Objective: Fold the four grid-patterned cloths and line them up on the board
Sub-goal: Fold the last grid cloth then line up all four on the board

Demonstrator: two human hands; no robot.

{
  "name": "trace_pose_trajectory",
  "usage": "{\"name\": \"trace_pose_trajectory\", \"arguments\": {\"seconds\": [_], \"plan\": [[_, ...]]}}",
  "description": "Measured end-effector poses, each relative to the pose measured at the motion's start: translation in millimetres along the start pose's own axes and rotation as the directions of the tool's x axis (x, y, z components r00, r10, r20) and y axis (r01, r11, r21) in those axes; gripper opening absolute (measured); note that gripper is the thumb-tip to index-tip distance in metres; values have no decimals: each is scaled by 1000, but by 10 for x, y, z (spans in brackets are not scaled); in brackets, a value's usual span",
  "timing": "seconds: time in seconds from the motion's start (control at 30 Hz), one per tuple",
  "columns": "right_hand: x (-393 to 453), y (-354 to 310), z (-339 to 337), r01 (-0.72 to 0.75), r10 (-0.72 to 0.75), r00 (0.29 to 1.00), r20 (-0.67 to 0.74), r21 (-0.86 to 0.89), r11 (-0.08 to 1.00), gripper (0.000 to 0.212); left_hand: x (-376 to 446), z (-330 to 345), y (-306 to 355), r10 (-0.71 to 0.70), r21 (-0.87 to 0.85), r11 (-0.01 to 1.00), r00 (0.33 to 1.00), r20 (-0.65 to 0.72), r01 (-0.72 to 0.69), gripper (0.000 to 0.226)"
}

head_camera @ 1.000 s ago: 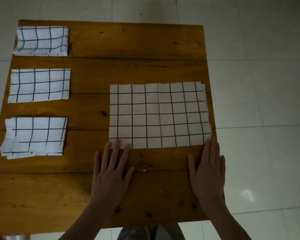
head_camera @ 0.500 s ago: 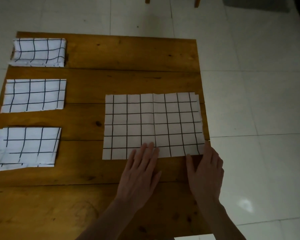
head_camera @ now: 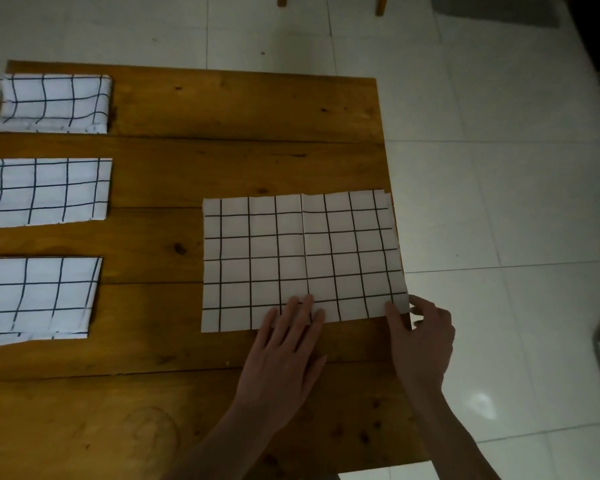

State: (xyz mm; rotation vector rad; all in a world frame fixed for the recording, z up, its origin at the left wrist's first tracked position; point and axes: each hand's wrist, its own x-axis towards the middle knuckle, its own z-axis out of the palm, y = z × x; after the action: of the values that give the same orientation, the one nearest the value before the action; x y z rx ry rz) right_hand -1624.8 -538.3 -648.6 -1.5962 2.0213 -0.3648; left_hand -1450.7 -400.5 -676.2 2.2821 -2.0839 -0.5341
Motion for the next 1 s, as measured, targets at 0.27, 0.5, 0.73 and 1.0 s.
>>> {"name": "trace_pose_trajectory", "arguments": {"seconds": [0.27, 0.5, 0.73, 1.0], "plan": [[-13, -58, 8, -23, 20, 1000, 18, 174, 985, 30, -2, -34, 0, -9, -29, 1000, 1000, -2, 9, 65], [-3, -154, 15, -18, 16, 1000, 10, 233, 972, 10, -4, -31, -22, -1, -37, 999, 1000, 0, 1, 64], [-135, -364, -49, -11, 11, 1000, 2, 409, 912, 20, -31, -62, -32, -20, -98, 995, 999, -42, 15, 67], [-552, -769, -33, 131, -98, 991, -90, 530, 838, 21, -169, -157, -375, -277, -134, 956, 952, -132, 260, 69]]}}
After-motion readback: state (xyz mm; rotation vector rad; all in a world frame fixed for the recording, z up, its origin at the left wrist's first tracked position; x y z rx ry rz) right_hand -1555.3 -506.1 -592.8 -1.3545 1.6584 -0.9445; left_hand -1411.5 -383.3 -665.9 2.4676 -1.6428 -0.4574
